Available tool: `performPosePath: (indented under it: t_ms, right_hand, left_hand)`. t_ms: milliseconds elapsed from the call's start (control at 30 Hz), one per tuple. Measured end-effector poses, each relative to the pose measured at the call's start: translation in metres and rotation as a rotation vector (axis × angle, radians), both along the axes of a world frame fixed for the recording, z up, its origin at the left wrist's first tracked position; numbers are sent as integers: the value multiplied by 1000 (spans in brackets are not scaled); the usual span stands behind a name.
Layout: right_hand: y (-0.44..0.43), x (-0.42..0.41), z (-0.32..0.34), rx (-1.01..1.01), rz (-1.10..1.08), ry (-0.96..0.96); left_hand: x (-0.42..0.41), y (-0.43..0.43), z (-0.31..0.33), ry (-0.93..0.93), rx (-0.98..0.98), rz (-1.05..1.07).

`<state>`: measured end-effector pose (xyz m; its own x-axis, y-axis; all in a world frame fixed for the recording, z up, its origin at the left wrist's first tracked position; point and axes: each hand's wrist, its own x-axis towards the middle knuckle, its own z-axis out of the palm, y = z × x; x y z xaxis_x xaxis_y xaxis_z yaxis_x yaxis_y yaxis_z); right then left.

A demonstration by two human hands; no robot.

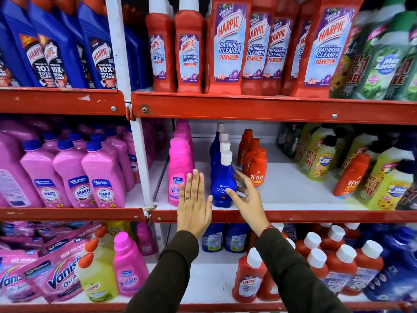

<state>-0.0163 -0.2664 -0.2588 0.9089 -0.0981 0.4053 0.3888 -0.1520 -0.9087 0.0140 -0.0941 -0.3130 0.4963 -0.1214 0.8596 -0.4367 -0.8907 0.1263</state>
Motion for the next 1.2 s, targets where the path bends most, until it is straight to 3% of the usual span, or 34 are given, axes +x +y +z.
performPosePath:
  t_ms: [267,533,733,900,1200]
  right_hand:
    - [-52,-14,7,2,-267,-102]
    - [-153,-18,16,-123,-723,-153]
    - [-225,1,33,-92,-923,-11]
    - [-267,25,48,-103,-948,122]
    - [-280,24,47,-31,-893,84]
  left_hand:
    - [-3,-65,8,-42,28,-66]
    - [11,-90,-8,-46,-21,-22]
    - [16,-90,-13,-33,-36,-7]
    - [16,-90,-14,-27,-44,26]
    - [15,-89,-13,-38,-27,22]
